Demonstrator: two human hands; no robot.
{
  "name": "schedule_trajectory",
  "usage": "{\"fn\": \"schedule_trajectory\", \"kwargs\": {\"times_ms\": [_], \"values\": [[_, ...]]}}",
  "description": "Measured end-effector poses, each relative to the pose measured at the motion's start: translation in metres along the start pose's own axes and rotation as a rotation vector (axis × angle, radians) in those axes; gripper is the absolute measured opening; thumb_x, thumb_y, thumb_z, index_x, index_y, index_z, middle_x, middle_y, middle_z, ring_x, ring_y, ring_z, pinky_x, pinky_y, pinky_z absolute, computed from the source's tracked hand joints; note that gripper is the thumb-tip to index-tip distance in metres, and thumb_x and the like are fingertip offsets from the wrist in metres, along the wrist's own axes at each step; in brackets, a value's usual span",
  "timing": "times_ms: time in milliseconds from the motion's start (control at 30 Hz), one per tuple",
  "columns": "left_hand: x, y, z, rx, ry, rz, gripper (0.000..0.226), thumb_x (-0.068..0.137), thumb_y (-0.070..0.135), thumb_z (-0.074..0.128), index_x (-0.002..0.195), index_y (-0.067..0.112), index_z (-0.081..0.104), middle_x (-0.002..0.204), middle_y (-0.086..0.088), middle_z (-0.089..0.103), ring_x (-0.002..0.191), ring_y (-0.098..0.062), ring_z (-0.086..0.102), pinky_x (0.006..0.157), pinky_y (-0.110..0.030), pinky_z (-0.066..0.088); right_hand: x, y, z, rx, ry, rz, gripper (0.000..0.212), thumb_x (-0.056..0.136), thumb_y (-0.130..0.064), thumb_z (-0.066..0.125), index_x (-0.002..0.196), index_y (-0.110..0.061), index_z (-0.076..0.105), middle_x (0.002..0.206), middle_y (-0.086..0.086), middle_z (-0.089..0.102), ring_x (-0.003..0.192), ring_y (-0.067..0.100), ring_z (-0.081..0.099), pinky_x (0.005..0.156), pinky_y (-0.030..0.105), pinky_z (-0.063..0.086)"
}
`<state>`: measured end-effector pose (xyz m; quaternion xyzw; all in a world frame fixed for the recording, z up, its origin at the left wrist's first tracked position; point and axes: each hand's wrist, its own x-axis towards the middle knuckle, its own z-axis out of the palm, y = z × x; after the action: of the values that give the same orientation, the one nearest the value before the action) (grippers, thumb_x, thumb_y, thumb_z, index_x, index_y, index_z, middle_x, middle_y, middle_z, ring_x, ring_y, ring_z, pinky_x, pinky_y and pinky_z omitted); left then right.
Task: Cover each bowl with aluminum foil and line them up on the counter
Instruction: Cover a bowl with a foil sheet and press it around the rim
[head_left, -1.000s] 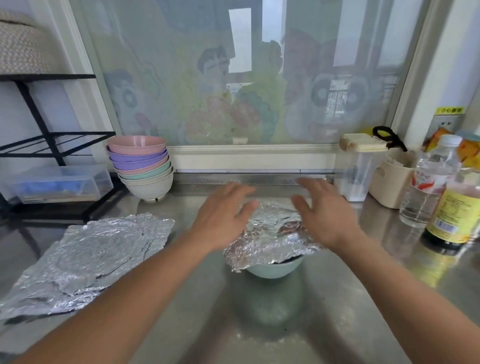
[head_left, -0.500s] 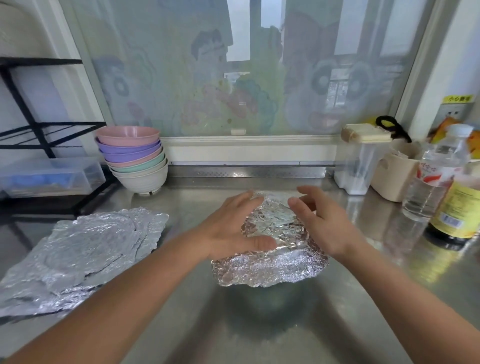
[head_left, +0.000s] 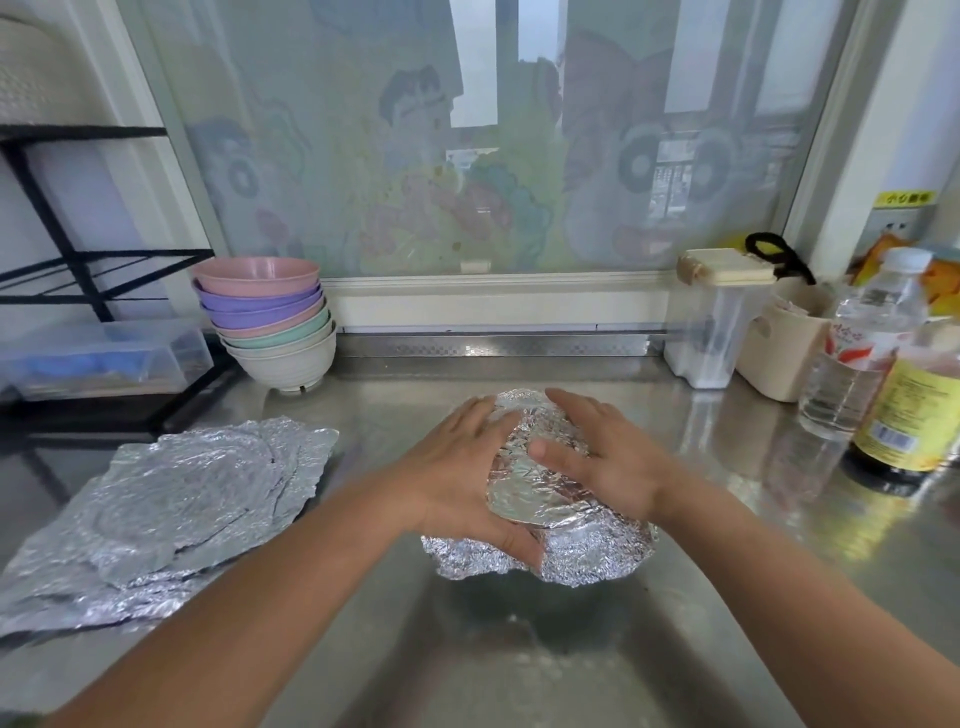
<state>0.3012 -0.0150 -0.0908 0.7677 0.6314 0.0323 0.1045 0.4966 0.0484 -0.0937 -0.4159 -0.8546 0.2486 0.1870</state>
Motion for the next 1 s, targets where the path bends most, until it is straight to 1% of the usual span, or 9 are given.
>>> {"fn": "schedule_trajectory", "kwargs": {"times_ms": [67,167,267,367,533,733,833,900,1000], "values": [[0.0,-0.003,0.0,-0.073,0.004,-0.005,0.144,0.043,0.081,0.073,0.153,0.033,-0.007,0.157,0.018,-0.019,0.145,-0.006,-0.015,0.117,-0.031,0.001,-0.002,0.004,-0.001,0.072,-0.014,0.008,0.106,0.066,-0.077,0.054,0.154,-0.031,0.018,0.158,-0.002,0.025,0.142,0.017,0.028,0.111,0.033,0.026],[-0.002,-0.009,0.002,-0.259,0.024,-0.025,0.146,0.037,0.076,0.079,0.153,0.035,0.0,0.156,0.024,-0.012,0.145,-0.002,-0.007,0.121,-0.034,0.006,-0.004,0.017,-0.003,0.24,-0.072,0.005,0.138,0.037,-0.088,0.07,0.153,-0.037,0.015,0.157,-0.007,0.025,0.142,0.014,0.027,0.117,0.036,0.026],[-0.003,-0.016,0.007,-0.377,0.063,-0.03,0.148,0.032,0.074,0.08,0.153,0.037,0.003,0.156,0.026,-0.006,0.144,0.002,-0.001,0.121,-0.031,0.01,-0.005,0.025,-0.009,0.326,-0.175,0.012,0.153,0.024,-0.077,0.082,0.153,-0.041,0.007,0.157,-0.012,0.018,0.143,0.007,0.018,0.114,0.028,0.021],[-0.005,-0.022,0.011,-0.416,0.078,-0.025,0.143,0.041,0.058,0.09,0.153,0.036,0.003,0.154,0.026,0.001,0.141,0.005,0.007,0.117,-0.023,0.011,-0.004,0.031,-0.011,0.265,-0.22,-0.001,0.154,0.032,-0.058,0.09,0.153,-0.041,-0.003,0.161,-0.013,0.008,0.146,0.003,0.01,0.118,0.028,0.014],[-0.006,-0.028,0.018,-0.496,0.128,-0.035,0.137,0.043,0.045,0.095,0.151,0.04,0.011,0.146,0.021,0.019,0.136,0.003,0.022,0.114,-0.019,0.018,-0.005,0.039,-0.014,0.131,-0.277,0.032,0.158,0.036,-0.052,0.095,0.151,-0.045,-0.011,0.162,-0.015,0.001,0.146,0.005,0.013,0.12,0.032,0.018],[-0.007,-0.025,0.014,-0.449,0.059,-0.07,0.148,0.042,0.052,0.092,0.154,0.033,-0.003,0.154,0.023,0.003,0.14,0.004,0.009,0.115,-0.019,0.011,-0.008,0.039,-0.018,0.057,-0.317,0.052,0.155,0.044,-0.045,0.096,0.152,-0.04,-0.015,0.161,-0.017,0.001,0.145,0.003,0.009,0.118,0.025,0.014],[-0.015,-0.027,-0.002,-0.397,-0.02,-0.078,0.152,0.039,0.069,0.08,0.152,0.03,-0.013,0.157,0.02,-0.018,0.141,0.005,-0.012,0.116,-0.021,0.001,-0.018,0.026,-0.05,0.109,-0.336,0.054,0.139,0.044,-0.067,0.083,0.152,-0.048,-0.003,0.155,-0.03,0.0,0.139,-0.007,0.005,0.112,0.023,0.012],[-0.022,-0.023,-0.02,-0.402,-0.006,-0.097,0.145,0.042,0.093,0.057,0.152,0.032,-0.014,0.156,0.021,-0.023,0.142,0.003,-0.018,0.12,-0.031,0.0,-0.017,0.009,-0.066,0.183,-0.242,0.018,0.107,0.059,-0.082,0.064,0.149,-0.055,0.012,0.15,-0.039,0.004,0.138,-0.012,0.006,0.113,0.024,0.01],[-0.017,0.009,-0.028,-0.147,0.1,-0.123,0.12,0.062,0.095,0.014,0.154,0.023,-0.01,0.16,0.008,-0.018,0.145,-0.007,-0.019,0.121,-0.038,-0.003,0.01,-0.01,-0.055,0.063,-0.133,-0.065,0.059,0.094,-0.061,0.04,0.15,-0.047,0.024,0.155,-0.03,0.014,0.136,-0.009,0.011,0.113,0.021,0.005]]}}
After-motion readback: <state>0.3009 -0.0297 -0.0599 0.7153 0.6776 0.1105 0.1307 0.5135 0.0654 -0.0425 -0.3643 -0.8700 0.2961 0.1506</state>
